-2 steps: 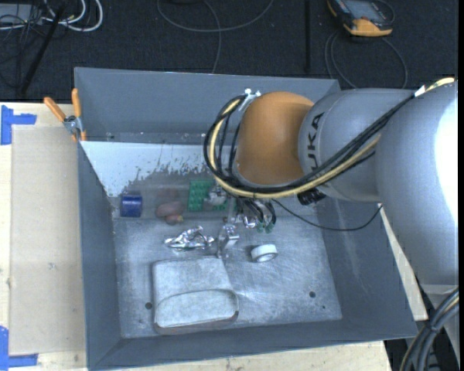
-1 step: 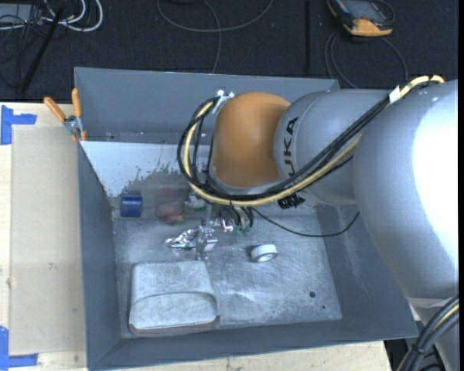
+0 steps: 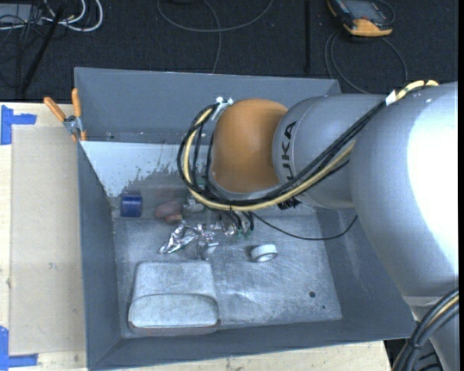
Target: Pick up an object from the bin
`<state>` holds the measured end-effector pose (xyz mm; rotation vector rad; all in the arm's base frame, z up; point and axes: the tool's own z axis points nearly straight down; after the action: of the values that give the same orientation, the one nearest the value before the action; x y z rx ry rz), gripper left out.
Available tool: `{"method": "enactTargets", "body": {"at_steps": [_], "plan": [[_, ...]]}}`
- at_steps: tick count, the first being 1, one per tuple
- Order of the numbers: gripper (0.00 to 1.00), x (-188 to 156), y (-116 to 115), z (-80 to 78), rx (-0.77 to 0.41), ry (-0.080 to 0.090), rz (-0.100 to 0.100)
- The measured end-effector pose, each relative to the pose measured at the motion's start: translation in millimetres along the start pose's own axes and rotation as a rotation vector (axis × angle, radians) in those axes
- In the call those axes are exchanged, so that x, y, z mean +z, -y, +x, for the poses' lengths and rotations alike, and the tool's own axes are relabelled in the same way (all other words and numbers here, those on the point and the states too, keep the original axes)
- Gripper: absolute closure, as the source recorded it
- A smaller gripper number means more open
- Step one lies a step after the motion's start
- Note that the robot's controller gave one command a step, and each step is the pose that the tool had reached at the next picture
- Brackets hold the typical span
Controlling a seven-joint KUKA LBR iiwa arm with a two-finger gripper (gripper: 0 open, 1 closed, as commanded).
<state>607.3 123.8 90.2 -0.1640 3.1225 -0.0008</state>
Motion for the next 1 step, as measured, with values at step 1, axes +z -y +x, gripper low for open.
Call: {"method": "enactTargets", "body": {"at_steps": [1], "plan": [[1.0,4.1,-1.1,3.4,0.0,-0.013,-0.002]]}}
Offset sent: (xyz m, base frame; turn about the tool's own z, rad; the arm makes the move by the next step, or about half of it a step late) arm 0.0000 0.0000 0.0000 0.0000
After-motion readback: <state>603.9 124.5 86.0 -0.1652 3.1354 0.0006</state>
